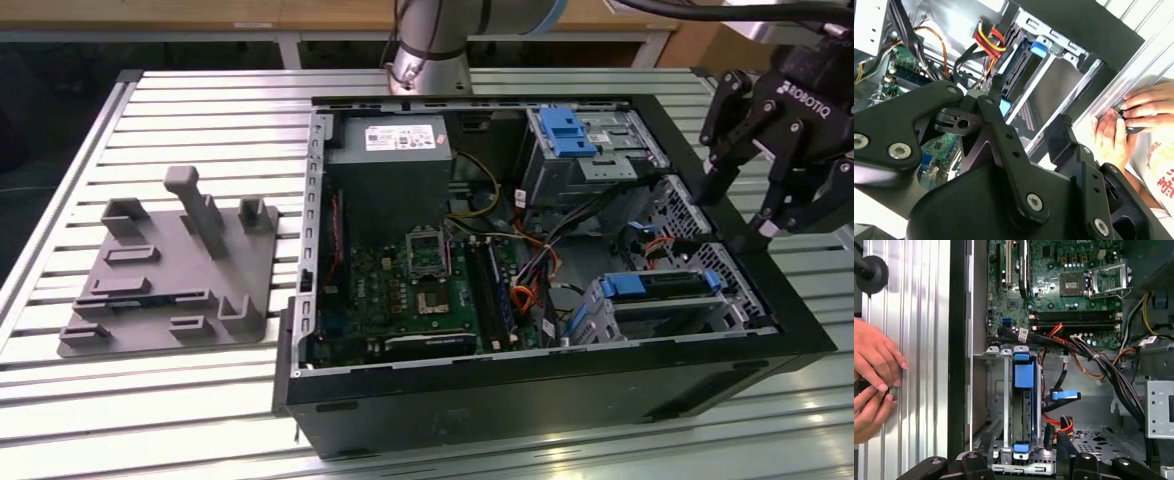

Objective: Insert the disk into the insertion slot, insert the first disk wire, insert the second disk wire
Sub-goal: 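Insert the first disk wire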

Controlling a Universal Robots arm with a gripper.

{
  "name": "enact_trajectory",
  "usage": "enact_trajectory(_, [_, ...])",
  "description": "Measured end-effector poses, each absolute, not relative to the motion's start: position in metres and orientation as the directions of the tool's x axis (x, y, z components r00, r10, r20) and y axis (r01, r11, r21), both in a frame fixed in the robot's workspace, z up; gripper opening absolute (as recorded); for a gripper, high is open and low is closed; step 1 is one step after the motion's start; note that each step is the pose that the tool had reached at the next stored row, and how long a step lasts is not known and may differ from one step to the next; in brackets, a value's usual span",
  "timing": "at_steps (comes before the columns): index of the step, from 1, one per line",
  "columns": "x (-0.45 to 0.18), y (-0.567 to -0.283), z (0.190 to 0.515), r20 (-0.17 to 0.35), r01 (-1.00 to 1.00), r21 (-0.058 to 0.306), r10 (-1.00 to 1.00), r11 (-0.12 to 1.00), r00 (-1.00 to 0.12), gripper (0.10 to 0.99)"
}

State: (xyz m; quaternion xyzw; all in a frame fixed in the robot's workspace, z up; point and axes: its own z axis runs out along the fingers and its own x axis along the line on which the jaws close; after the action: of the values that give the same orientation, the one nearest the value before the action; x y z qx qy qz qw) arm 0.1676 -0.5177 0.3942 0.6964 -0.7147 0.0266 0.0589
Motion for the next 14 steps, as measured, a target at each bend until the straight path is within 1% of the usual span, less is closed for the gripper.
enact_trajectory(4, [0.171,-0.517,0.391,0.121,-0.997,0.044,-0.991,0.057,-0.051,0.600])
enact_trajectory(5, [0.171,-0.517,0.390,0.121,-0.997,0.044,-0.991,0.068,-0.062,0.533])
enact_trajectory(7, [0.172,-0.517,0.388,0.121,-0.995,0.044,-0.989,0.090,-0.084,0.533])
enact_trajectory(8, [0.172,-0.517,0.387,0.121,-0.994,0.044,-0.988,0.100,-0.094,0.467])
enact_trajectory(14, [0.176,-0.513,0.381,0.122,-0.990,0.044,-0.984,0.136,-0.130,0.467])
